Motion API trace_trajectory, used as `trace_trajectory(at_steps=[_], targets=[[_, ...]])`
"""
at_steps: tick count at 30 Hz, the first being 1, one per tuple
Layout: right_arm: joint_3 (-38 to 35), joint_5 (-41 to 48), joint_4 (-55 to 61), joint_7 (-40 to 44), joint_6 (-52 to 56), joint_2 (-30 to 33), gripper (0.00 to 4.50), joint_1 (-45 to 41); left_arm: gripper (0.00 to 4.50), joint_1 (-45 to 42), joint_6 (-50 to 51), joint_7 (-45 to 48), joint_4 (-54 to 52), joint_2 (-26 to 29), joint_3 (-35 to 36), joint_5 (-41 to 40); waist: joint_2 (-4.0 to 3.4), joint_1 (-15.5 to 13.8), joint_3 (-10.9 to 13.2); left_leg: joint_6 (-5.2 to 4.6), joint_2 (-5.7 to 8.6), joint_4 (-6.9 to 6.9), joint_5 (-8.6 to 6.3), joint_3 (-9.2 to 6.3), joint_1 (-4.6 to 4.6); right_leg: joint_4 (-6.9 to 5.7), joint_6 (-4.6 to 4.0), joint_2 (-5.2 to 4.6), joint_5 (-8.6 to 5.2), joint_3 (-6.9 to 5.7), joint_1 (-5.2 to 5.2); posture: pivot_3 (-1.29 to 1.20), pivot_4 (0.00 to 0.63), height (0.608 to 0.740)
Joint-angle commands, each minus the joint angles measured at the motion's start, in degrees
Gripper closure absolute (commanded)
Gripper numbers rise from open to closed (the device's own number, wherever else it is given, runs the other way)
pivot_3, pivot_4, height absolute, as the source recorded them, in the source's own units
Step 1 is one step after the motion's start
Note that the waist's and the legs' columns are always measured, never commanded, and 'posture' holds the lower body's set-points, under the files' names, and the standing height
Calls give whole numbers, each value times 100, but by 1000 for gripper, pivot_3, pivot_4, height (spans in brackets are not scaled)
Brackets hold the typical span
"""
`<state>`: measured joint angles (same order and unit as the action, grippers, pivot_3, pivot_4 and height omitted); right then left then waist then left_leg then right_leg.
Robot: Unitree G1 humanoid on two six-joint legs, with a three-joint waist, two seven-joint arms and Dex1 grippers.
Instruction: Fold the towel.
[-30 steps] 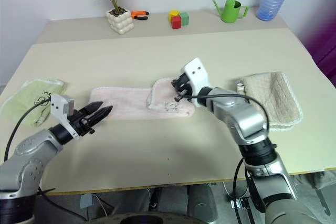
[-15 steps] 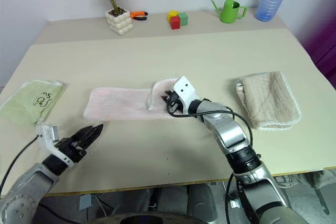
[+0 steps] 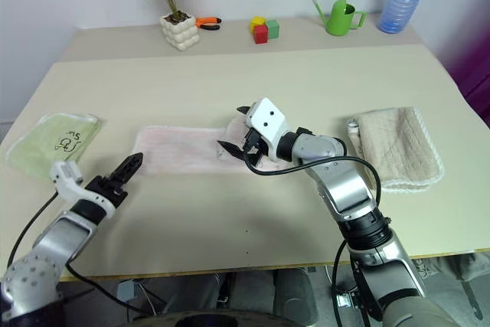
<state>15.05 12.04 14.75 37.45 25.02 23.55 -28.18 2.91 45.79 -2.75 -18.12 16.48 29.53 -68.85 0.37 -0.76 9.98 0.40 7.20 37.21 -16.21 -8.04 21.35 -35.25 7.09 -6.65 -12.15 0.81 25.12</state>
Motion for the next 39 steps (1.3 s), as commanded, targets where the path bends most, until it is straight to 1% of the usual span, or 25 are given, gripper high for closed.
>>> trace_trajectory(at_steps=[1, 3, 6, 8, 10, 11, 12, 13, 15, 17, 19, 21, 23, 27, 31, 33, 35, 37, 39], targets=[[-68, 0, 379, -33, -79, -72, 80, 11, 0, -295, 169, -277, 383, 45, -52, -198, 0, -7, -1, 2, 1, 1, 1, 0, 0, 0, 0, -1, 0, 0, -1, 0, 150, 733], [-60, -20, 441, -69, -61, -99, 80, 45, 0, -461, 192, -364, 545, -9, -20, -355, 3, -4, -3, 5, 2, 1, 3, 0, 0, 1, 0, -1, 0, 0, -1, 0, 150, 733], [-49, -46, 506, -110, -37, -133, 26, 89, 839, -533, 259, -368, 610, 44, -90, -342, 3, 2, -3, 7, 2, 0, 4, 0, 0, 0, 0, -1, 0, 0, 0, 0, 150, 733], [-3, -94, 606, -142, -13, -142, 26, 142, 1880, -548, 257, -312, 611, 84, -136, -282, 3, 0, -3, 8, 2, 1, 4, 1, 0, 0, 0, -1, 0, 1, 0, 0, 150, 733], [38, -112, 738, -186, 57, -159, 26, 189, 2819, -576, 197, -273, 598, 66, -120, -302, 4, 0, -2, 8, 2, 1, 4, 0, 2, 1, 0, -1, 0, 1, 1, 0, 150, 733], [49, -115, 793, -202, 96, -169, 26, 211, 3406, -592, 169, -271, 592, 59, -100, -316, 5, 1, -2, 8, 2, 1, 4, 0, 2, 1, 0, -1, 0, 1, 1, 0, 150, 733], [51, -117, 834, -210, 128, -175, 26, 227, 3851, -601, 151, -276, 585, 55, -90, -326, 6, 3, -2, 8, 2, 1, 4, 0, 3, 1, 0, -1, 0, 1, 2, 0, 150, 733], [66, -129, 881, -216, 157, -172, 26, 263, 4418, -606, 65, -203, 552, 87, -99, -216, 5, 3, -2, 8, 2, 0, 4, 0, 3, 1, 0, -1, 0, 1, 2, 0, 150, 733], [116, -168, 965, -217, 196, -145, 26, 346, 4470, -610, -161, -20, 458, 190, -72, 37, 6, 3, -2, 8, 1, 0, 4, 0, 2, 1, 0, -1, 0, 1, 3, 0, 150, 733], [157, -205, 1046, -211, 236, -124, 26, 419, 4470, -645, -403, 140, 402, 336, 109, 171, 6, 7, -2, 8, 0, -1, 4, 0, 3, 1, 0, 0, 0, 1, 4, 0, 150, 733], [133, -209, 1092, -243, 308, -134, 26, 460, 4470, -717, -652, 278, 461, 550, 441, 166, 7, 17, -1, 9, 0, -2, 4, 1, 3, 1, 0, 0, 0, 1, 6, 0, 150, 733], [92, -205, 1088, -264, 365, -133, 26, 483, 4470, -771, -757, 501, 460, 845, 600, 202, 8, 18, -1, 9, -2, -3, 4, 1, 4, 1, -1, 1, 0, 1, 9, 0, 150, 733], [96, -254, 1026, -254, 341, -91, 26, 495, 4470, -808, -792, 786, 387, 1127, 534, 359, 8, 12, -1, 9, -4, -3, 4, 1, 5, 1, -1, 3, 0, 1, 10, 0, 150, 733], [145, -380, 839, -219, 215, -9, 26, 551, 4470, -1110, -803, 1434, 68, 1698, 117, 703, 17, -12, -3, 9, 0, -2, 4, 2, 6, 6, -1, 1, 0, 1, 5, 0, 150, 733], [148, -432, 743, -246, 175, -49, 26, 584, 4470, -1382, -699, 2183, -299, 2177, -586, 1070, 20, 14, -4, 8, 0, -3, 3, 2, 5, 7, -1, 1, 1, 2, 4, 0, 150, 733], [148, -450, 692, -290, 164, -107, 26, 609, 4470, -1593, -675, 2692, -532, 2422, -1343, 1482, 19, 27, -4, 9, -1, -7, 3, 4, 4, 7, -1, 2, 1, 3, 8, 0, 150, 733], [161, -479, 649, -313, 141, -145, 26, 621, 4470, -1806, -618, 2957, -551, 2575, -2051, 1982, 18, 31, -3, 10, -2, -8, 4, 5, 5, 4, -1, 5, 1, 3, 9, 0, 150, 733], [160, -521, 602, -341, 124, -170, 26, 630, 4470, -2023, -678, 3188, -510, 2645, -2781, 2574, 19, 40, -3, 10, -2, -8, 4, 8, 5, 5, -2, 5, 1, 6, 10, 0, 150, 733], [153, -589, 542, -378, 88, -160, 26, 649, 4470, -2229, -724, 3338, -404, 2487, -3284, 2923, 17, 40, -3, 10, -2, -8, 4, 9, 5, 6, -1, 5, 1, 7, 10, 0, 150, 733]])
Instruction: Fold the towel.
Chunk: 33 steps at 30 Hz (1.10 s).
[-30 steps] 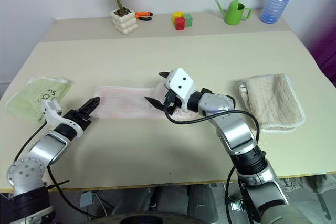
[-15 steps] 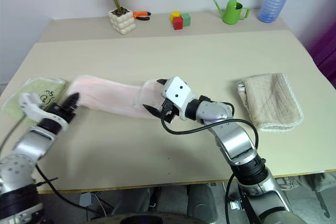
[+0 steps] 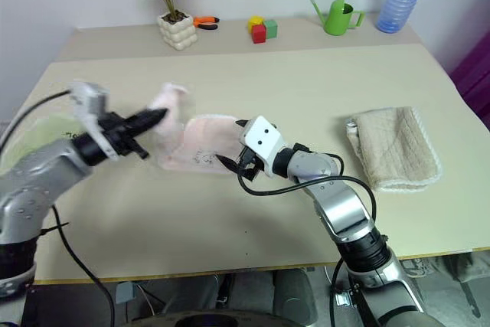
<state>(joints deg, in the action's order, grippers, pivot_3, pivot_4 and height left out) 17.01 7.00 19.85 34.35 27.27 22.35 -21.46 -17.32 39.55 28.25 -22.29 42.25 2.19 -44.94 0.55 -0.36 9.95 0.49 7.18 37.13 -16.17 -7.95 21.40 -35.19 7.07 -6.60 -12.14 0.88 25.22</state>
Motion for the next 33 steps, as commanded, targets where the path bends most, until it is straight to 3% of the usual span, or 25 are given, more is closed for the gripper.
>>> trace_trajectory(at_steps=[1, 5, 11, 15, 19, 23, 26, 27, 29, 33], targets=[[-45, -130, 2, -96, -162, -29, 26, -8, 4470, -312, -123, 298, 73, -192, -764, 687, -1, -1, 1, 0, 0, 0, 0, 1, 0, 1, 0, 0, 0, 1, 0, 0, 150, 733], [-89, -202, -34, -191, -162, -63, 26, 10, 4470, -620, -193, 487, 327, -489, -1362, 1333, 0, -3, 1, 0, -1, 0, 0, 1, 1, 1, 0, 0, 0, 0, 1, 0, 150, 733], [-70, -268, -4, -248, -170, -71, 26, 80, 4470, -714, -230, 650, 510, -877, -1528, 1723, 1, -6, 1, 0, -1, 1, 0, 0, 2, 0, 1, 1, 0, 1, 2, 0, 150, 733], [-72, -307, -30, -285, -191, -62, 26, 92, 3225, -702, -79, 667, 483, -1037, -1270, 1656, 1, -17, 1, 0, -1, 2, 0, 0, 2, -1, 1, 0, 0, 1, 1, 0, 150, 733], [-81, -348, -131, -297, -252, -54, 26, 43, 1459, -556, -4, 1009, 112, -871, -901, 1368, 1, 3, 2, 0, -2, 2, 0, 0, 2, -2, 1, 1, 0, 1, 3, 0, 150, 733], [-205, -412, -243, -285, -318, 63, 26, 9, 1459, -382, -43, 1023, -136, -697, -407, 1341, 1, -10, 1, 0, 0, 3, 0, 0, 2, -1, 1, -1, 0, 1, 2, 0, 150, 733], [-442, -320, -225, -166, -272, 243, 867, 39, 1414, -205, 118, 973, -169, -623, 223, 1032, 1, -22, 2, 0, -1, 3, 0, 0, 2, -2, 1, 0, 0, 0, 2, 0, 150, 733], [-522, -295, -216, -134, -251, 312, 1361, 44, 1643, -121, 137, 991, -191, -590, 430, 930, 1, -23, 1, 0, -1, 3, 0, 0, 2, -2, 1, 0, 0, 0, 2, 0, 150, 733], [-615, -258, -212, -52, -251, 414, 2284, 32, 2227, 0, 176, 963, -195, -598, 777, 736, 1, -8, 2, 0, -2, 2, 0, 0, 1, -2, 1, 1, 0, 1, 2, 0, 150, 733], [-684, -239, -240, 28, -295, 445, 4304, -135, 4197, 49, 115, 778, -16, -604, 1051, 812, 2, -23, 1, 0, -2, 2, 0, 0, 1, -2, 1, 1, 0, 0, 1, 0, 150, 733]])
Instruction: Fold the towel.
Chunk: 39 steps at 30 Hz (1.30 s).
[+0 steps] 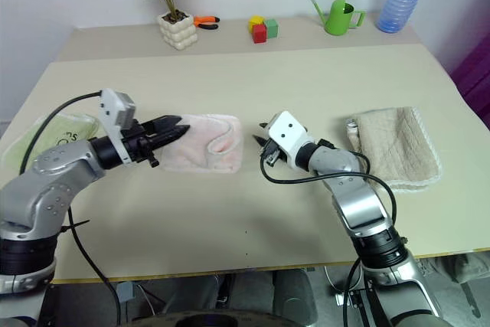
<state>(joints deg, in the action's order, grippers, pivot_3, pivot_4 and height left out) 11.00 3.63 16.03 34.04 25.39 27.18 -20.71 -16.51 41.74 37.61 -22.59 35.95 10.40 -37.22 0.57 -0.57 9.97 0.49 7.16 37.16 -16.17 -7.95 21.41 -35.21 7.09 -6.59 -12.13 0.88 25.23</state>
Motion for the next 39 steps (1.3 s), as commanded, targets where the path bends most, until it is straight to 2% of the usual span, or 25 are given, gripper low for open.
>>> trace_trajectory(at_steps=[1, 4, 7, 13, 19, 27, 30, 33, 34, 36, 37, 39], targets=[[-101, 98, 129, 62, -106, -60, 4469, -276, 4428, -46, -119, -243, 99, 34, 255, 127, 0, -1, 0, 0, 0, 0, 0, 0, 0, 0, 0, 0, 0, 0, 0, 0, 150, 733], [-44, 443, 264, 79, 334, -493, 4469, -713, 4428, -206, -488, -521, 447, 114, -126, 894, 0, 22, 0, 0, -1, 0, 0, 1, -1, -1, -1, 2, 1, 0, 0, 0, 150, 733], [130, 658, 248, 117, 599, -896, 4469, -990, 4428, -267, -695, -552, 553, -30, -381, 1146, 0, 22, 0, 2, -7, -1, 1, -1, -1, -1, -6, 9, 4, 0, 1, 0, 150, 733], [801, 329, -682, -72, 918, -1482, 4469, -1433, 4428, -55, -1143, -495, 924, -148, -1000, 1810, 1, 31, -1, 5, -3, 0, -1, 0, 1, 1, -6, 6, 5, 1, 4, 0, 150, 733], [1350, -129, -1176, 43, 607, -1219, 4469, -977, 4428, 56, -1403, -526, 1265, -303, -1083, 2071, 0, 23, -1, 5, -3, 0, -1, 0, 4, -3, -6, 6, 4, 0, 8, 0, 150, 733], [1200, -366, -1180, -90, 489, -922, 4469, -571, 4428, 382, -1720, -441, 1541, -360, -1079, 2309, 0, 31, -5, 5, -4, 1, -1, 1, -1, -8, -6, 7, 5, 1, 7, 0, 150, 733], [980, -301, -951, -127, 269, -915, 4469, -554, 4428, 466, -1700, -421, 1460, -401, -844, 2141, 1, 7, -5, 5, -3, 5, -1, 1, -1, -7, -5, 6, 5, 0, 2, 0, 150, 733], [676, -11, -438, 32, 248, -883, 4469, -566, 4428, 504, -1462, -440, 1294, -530, -145, 1495, 0, 6, -3, 5, -3, 5, -1, 0, 0, -7, -5, 6, 5, 0, 4, 0, 150, 733], [592, 82, -289, 109, 261, -855, 4244, -562, 4486, 501, -1356, -467, 1267, -567, 85, 1280, 0, 7, -3, 5, -4, 5, -1, 0, 2, -8, -5, 6, 5, 0, 7, 0, 150, 733], [415, 301, -4, 242, 384, -796, 3623, -554, 3929, 451, -1071, -638, 1268, -628, 491, 956, 0, 14, -4, 5, -5, 4, -1, -2, 3, -7, -5, 7, 5, 0, 8, 0, 150, 733], [351, 386, 133, 312, 445, -746, 3165, -547, 3613, 443, -964, -720, 1258, -655, 640, 833, 1, 26, -4, 5, -6, 3, -1, -2, 2, -7, -5, 7, 5, 0, 8, 0, 150, 733], [294, 477, 294, 399, 519, -674, 2174, -534, 2629, 443, -811, -824, 1229, -690, 804, 681, 1, 30, -4, 5, -7, 2, -1, -2, 1, -7, -5, 8, 5, 0, 7, 0, 150, 733]])
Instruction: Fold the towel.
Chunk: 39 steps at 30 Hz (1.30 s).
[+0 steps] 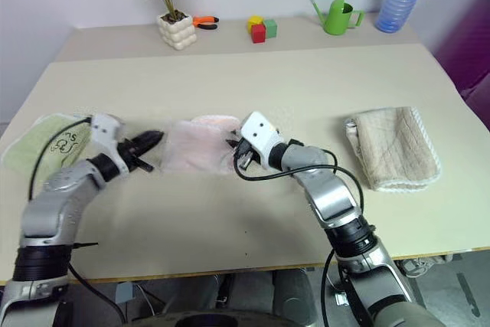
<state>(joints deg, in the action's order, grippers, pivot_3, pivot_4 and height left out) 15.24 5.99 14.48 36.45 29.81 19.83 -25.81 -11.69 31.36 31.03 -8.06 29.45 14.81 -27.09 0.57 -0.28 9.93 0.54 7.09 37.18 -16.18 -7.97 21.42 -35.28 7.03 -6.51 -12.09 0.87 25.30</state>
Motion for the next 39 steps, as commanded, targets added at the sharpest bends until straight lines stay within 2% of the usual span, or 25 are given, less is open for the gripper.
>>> trace_trajectory(at_steps=[1, 4, 5, 9, 15, 18, 21, 25, 28, 30, 36, 39], targets=[[-130, 289, 553, 273, 70, 156, 1677, -12, 2130, -31, 455, -302, -209, -106, 486, -492, 1, 0, 0, 0, 0, 0, 0, 0, 0, 0, 0, 0, 0, 0, 0, 0, 150, 733], [-84, 294, 700, 429, 7, 361, 141, -14, 524, 68, 1168, -464, -300, -221, 570, -932, 2, -4, -1, 0, 1, 3, 0, 1, 1, 0, 0, -2, 0, 0, -1, 0, 150, 733], [-53, 299, 748, 494, -30, 421, 0, -4, 34, 88, 1423, -500, -336, -259, 539, -1074, 1, -9, -1, 0, 2, 3, 0, 1, 0, 0, 0, -2, 0, 0, -2, 0, 150, 733], [-7, 307, 865, 612, -165, 506, 0, 44, 34, -17, 2257, -796, -226, -554, 623, -1640, 2, -15, -1, 0, 2, 4, 0, 0, 0, -1, 0, -2, 0, 0, -3, 0, 150, 733], [96, 226, 917, 639, -344, 503, 0, 113, 34, -291, 2847, -940, 86, -912, 383, -1881, 3, -47, -4, 1, 3, 9, 0, 0, -3, -2, 0, -2, 0, -1, -10, 0, 150, 733], [137, 168, 956, 567, -386, 492, 0, 153, 845, -393, 3007, -977, -44, -1133, 215, -2008, 4, -53, -5, 1, 4, 10, 1, 0, -3, -1, 1, -4, 0, -1, -11, 0, 150, 733], [167, 101, 1049, 468, -385, 478, 0, 212, 2320, -333, 2950, -961, -82, -1268, -26, -1881, 6, -48, -6, 1, 5, 11, 1, 0, -3, 0, 2, -5, 1, 0, -12, 0, 150, 733], [176, 83, 1163, 381, -318, 460, 0, 296, 4322, -343, 2811, -1008, -60, -1329, 44, -1883, 6, -43, -6, 2, 4, 10, 1, 0, -3, 0, 2, -4, 1, 0, -10, 0, 150, 733], [182, 102, 1176, 333, -287, 444, 0, 332, 4422, -461, 2304, -1011, -11, -1376, 303, -1832, 7, -46, -5, 2, 4, 10, 1, 0, -2, 0, 2, -4, 1, 0, -10, 0, 150, 733], [188, 53, 1098, 308, -351, 456, 0, 324, 4422, -743, 1624, -1235, -59, -1435, 801, -1854, 8, -44, -4, 2, 4, 11, 1, 0, -2, 0, 2, -4, 1, 0, -10, 0, 150, 733], [188, -5, 1004, 325, -460, 509, 0, 350, 4422, -1627, 331, -3035, 76, -1333, 2206, -1574, 12, -27, -3, 7, 1, 9, 2, 2, -1, 3, 1, -1, 2, 1, -6, 0, 150, 733], [227, -41, 954, 338, -504, 488, 0, 351, 4422, -1768, -27, -3703, 184, -1229, 2914, -1733, 13, -15, -3, 11, 0, 6, -3, 3, -1, 7, 1, 0, 2, 2, -4, 0, 150, 733]])
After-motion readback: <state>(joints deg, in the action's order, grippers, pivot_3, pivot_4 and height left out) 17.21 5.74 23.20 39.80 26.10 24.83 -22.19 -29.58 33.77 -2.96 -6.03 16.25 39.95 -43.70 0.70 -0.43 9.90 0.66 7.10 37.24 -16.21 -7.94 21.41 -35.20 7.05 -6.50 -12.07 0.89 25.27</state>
